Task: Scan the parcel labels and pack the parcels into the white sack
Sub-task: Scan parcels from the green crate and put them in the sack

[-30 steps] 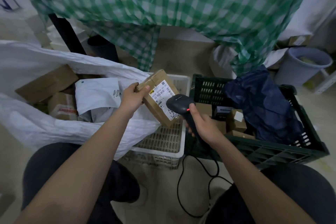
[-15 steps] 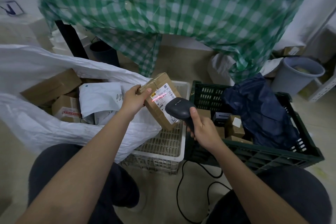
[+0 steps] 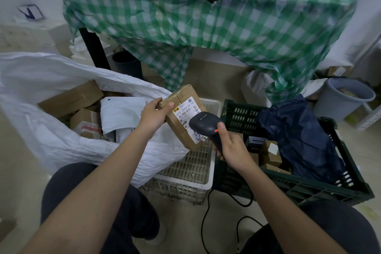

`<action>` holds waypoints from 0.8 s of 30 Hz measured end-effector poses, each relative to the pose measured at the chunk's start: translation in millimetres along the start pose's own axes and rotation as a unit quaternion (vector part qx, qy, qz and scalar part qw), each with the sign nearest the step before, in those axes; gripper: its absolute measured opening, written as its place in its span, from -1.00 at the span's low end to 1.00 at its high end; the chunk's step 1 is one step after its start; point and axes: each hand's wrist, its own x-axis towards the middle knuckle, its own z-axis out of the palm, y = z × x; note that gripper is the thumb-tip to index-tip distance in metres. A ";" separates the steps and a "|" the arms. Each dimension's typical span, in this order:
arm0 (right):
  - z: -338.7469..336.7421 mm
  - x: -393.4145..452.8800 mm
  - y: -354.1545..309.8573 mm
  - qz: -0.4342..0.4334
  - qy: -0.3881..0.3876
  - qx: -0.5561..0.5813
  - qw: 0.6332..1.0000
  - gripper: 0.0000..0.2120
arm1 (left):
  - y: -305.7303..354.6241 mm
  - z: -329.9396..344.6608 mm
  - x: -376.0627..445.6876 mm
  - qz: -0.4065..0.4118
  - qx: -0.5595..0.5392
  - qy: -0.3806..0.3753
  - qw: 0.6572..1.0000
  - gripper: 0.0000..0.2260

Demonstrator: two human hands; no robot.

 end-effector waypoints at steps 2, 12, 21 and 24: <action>4.2 4.6 -5.6 0.007 0.001 0.023 1.000 -0.33 | 4.9 -10.8 -2.9 0.008 -0.014 0.017 1.000 -0.48; 56.8 72.2 -49.1 0.058 0.002 0.095 0.994 -0.35 | 41.6 -120.9 5.6 0.155 0.146 0.174 0.961 -0.41; 99.1 118.3 -34.0 0.124 -0.073 0.072 0.987 -0.66 | -3.6 -152.0 17.5 0.157 0.614 0.058 0.771 -0.51; 99.9 127.4 -7.3 0.182 -0.041 0.034 0.982 -0.76 | -20.0 -140.4 25.2 0.086 0.633 0.029 0.769 -0.52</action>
